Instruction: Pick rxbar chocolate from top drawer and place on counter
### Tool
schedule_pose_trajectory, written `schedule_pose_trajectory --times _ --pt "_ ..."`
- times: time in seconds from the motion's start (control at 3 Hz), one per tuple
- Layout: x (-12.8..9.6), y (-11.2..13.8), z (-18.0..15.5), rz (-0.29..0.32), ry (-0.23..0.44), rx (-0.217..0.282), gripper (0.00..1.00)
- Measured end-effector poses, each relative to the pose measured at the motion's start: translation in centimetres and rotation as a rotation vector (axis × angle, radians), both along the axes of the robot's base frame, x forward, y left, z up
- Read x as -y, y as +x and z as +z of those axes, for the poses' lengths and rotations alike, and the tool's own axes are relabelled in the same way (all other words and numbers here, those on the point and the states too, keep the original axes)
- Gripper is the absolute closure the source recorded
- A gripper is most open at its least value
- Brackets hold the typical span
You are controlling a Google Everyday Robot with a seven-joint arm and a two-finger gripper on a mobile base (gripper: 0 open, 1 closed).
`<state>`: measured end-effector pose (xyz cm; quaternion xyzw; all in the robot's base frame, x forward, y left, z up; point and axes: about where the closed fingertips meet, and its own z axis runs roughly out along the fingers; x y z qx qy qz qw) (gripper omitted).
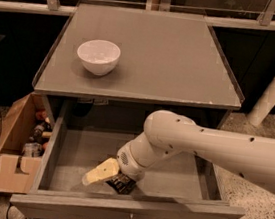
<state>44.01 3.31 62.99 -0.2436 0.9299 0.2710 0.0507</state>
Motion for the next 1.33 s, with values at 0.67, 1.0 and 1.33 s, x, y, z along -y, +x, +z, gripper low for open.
schedule_pose_trajectory --times 0.67,1.0,1.33 --pt "0.19 0.8 -1.46 -0.018 0.001 -0.042 0.0" --pt "0.19 0.8 -1.46 -0.018 0.001 -0.042 0.18" --pt "0.18 0.79 -1.46 -0.018 0.001 -0.042 0.41"
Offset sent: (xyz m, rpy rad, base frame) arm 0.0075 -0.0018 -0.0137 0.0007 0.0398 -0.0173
